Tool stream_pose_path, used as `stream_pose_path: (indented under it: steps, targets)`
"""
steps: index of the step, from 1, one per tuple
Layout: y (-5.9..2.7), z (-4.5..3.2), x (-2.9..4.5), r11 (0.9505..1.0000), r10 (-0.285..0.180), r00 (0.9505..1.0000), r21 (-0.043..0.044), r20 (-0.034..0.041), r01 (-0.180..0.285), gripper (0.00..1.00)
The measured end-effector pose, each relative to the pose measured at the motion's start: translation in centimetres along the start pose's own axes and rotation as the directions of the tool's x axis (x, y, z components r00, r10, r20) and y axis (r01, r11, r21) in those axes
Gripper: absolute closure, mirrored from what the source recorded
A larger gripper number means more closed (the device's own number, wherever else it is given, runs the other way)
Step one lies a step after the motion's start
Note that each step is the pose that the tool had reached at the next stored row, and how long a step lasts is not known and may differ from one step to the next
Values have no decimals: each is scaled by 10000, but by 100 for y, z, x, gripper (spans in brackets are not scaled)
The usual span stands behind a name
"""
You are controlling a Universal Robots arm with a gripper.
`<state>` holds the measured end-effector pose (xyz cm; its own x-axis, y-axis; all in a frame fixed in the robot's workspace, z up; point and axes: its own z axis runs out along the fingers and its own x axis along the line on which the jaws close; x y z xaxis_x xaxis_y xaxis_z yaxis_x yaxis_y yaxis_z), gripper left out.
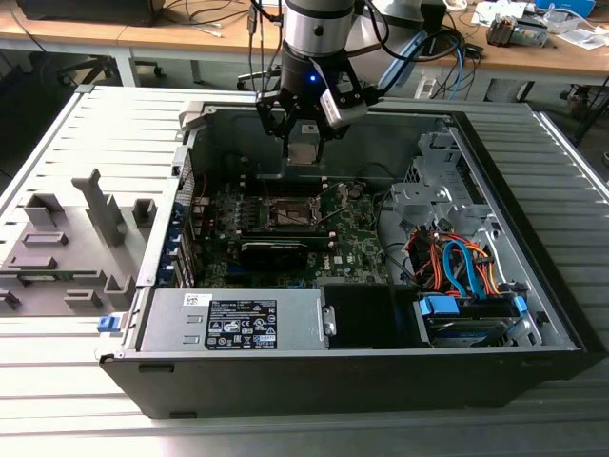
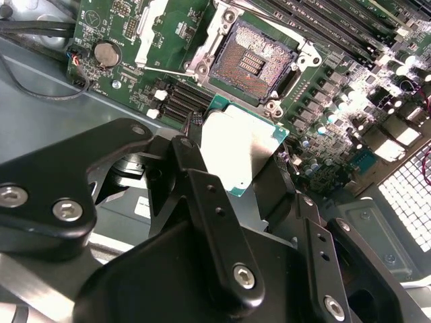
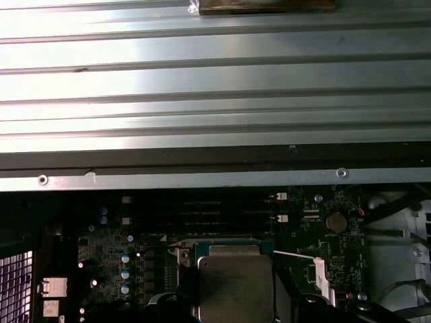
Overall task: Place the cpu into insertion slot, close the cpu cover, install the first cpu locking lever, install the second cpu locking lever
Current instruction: 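Place the cpu into insertion slot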
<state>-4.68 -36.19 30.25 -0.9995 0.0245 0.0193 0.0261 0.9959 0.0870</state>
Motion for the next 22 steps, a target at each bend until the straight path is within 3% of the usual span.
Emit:
stream_pose_path:
  steps: [22]
  targets:
    - [0,1,0,9996,275,9996,-6,24,-275,46]
